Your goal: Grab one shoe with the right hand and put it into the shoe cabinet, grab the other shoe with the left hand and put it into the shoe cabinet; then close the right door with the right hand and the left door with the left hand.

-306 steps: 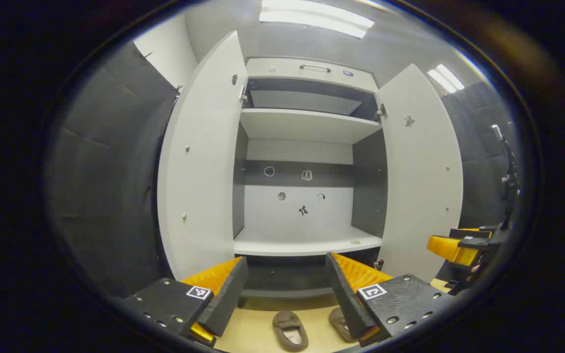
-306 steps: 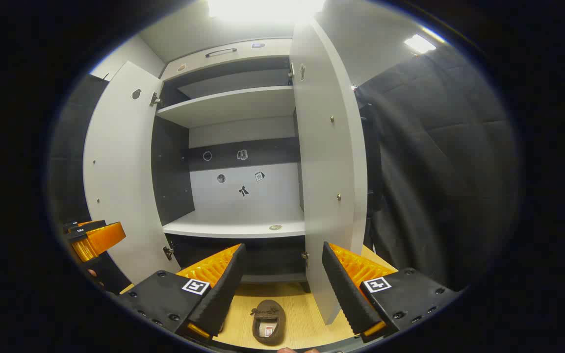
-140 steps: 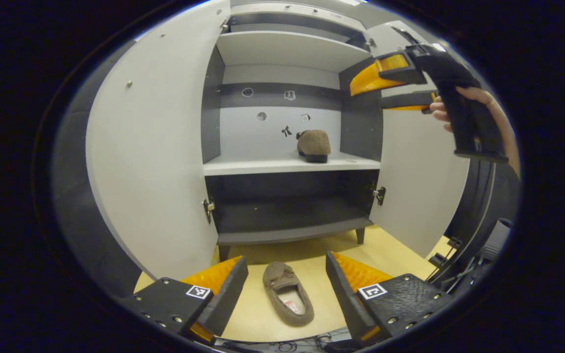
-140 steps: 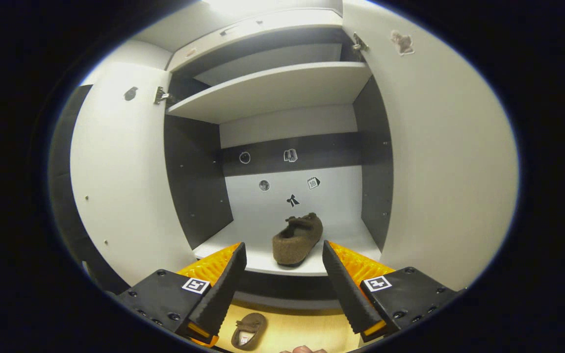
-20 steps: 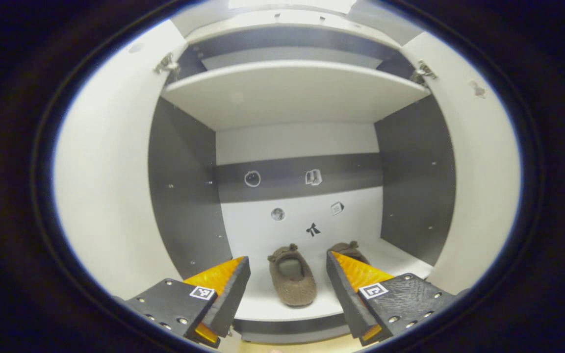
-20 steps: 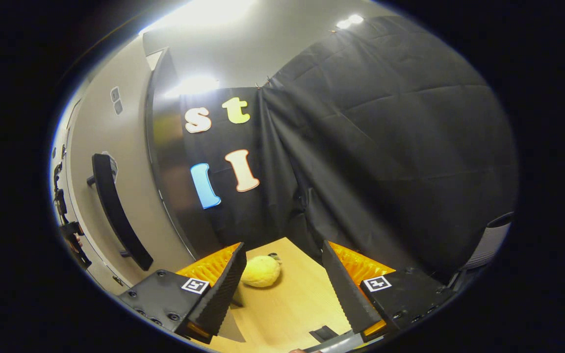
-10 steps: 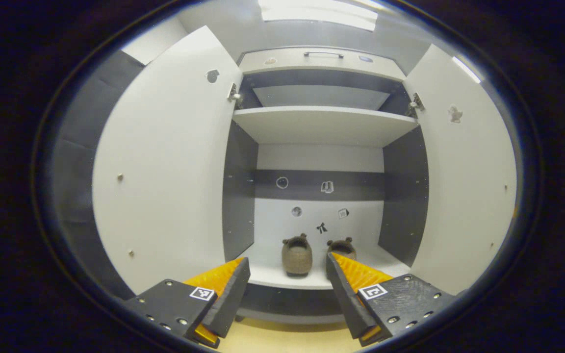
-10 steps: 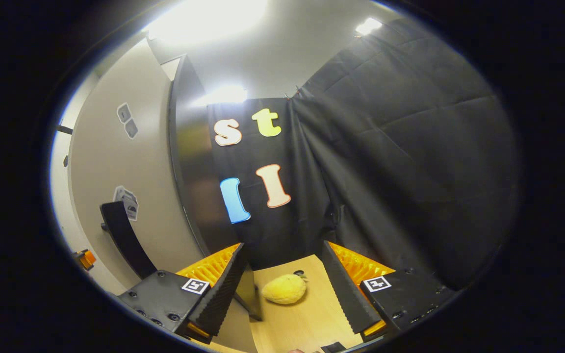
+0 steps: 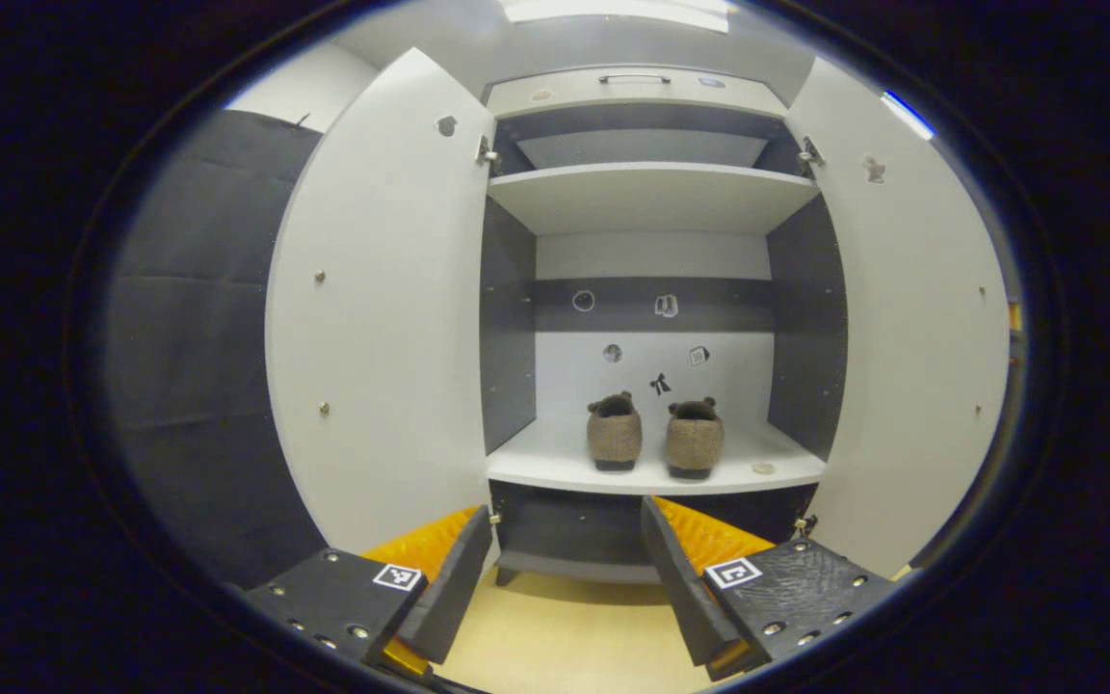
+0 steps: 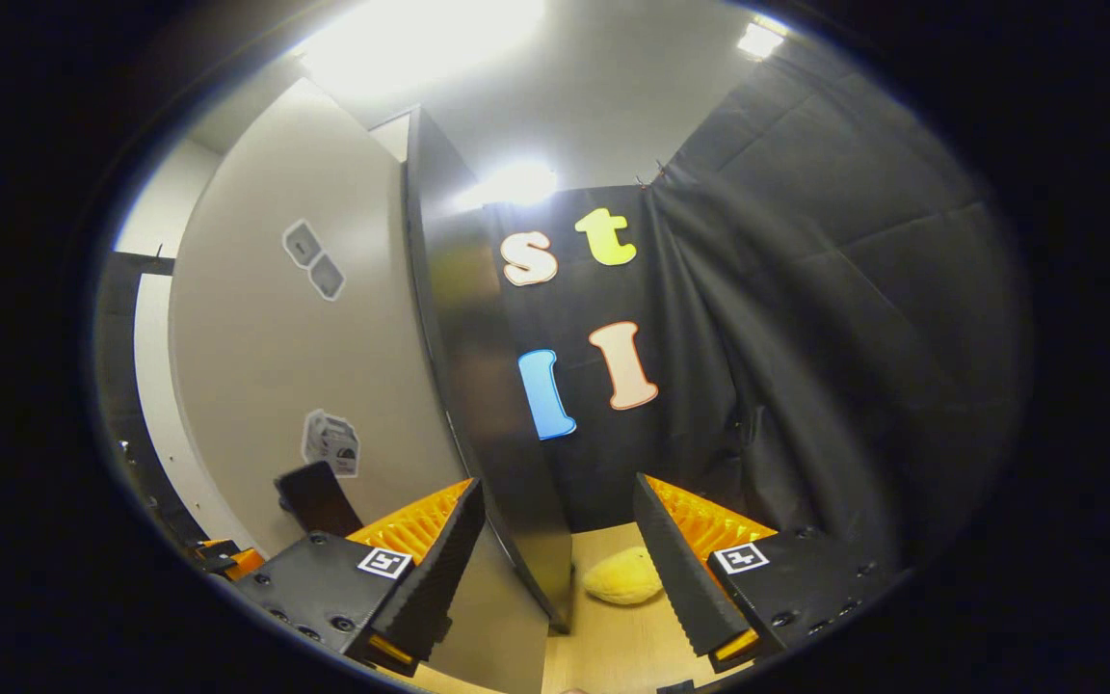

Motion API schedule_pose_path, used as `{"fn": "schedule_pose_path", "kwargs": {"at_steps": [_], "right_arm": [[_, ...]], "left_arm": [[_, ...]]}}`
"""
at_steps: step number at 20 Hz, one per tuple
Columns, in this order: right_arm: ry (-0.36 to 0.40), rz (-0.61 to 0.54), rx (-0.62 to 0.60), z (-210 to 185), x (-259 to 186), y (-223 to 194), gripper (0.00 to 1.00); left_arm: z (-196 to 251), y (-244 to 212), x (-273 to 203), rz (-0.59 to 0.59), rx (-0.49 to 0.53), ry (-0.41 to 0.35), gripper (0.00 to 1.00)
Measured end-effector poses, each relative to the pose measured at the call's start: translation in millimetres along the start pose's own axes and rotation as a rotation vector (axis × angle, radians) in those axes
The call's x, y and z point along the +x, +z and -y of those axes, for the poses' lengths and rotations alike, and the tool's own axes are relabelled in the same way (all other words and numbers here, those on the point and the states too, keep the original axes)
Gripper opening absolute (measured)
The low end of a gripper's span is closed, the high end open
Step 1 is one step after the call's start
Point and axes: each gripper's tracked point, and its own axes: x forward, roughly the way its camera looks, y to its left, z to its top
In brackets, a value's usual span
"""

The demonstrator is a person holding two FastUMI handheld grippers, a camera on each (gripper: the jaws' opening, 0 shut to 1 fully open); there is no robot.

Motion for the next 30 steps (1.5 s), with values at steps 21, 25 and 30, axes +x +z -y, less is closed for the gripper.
{"fn": "schedule_pose_path", "kwargs": {"at_steps": [21,25,30], "right_arm": [[-0.019,0.033,-0.013,-124,12,-30,0.97],[0.041,0.012,0.014,-168,26,-53,0.97],[0.045,0.022,-0.012,-197,33,-60,0.97]], "left_arm": [[-65,-35,-22,-0.037,-0.089,-0.146,0.9],[-90,-41,-40,-0.035,-0.114,-0.131,0.9],[-134,-42,-57,-0.018,-0.071,-0.065,0.9]]}}
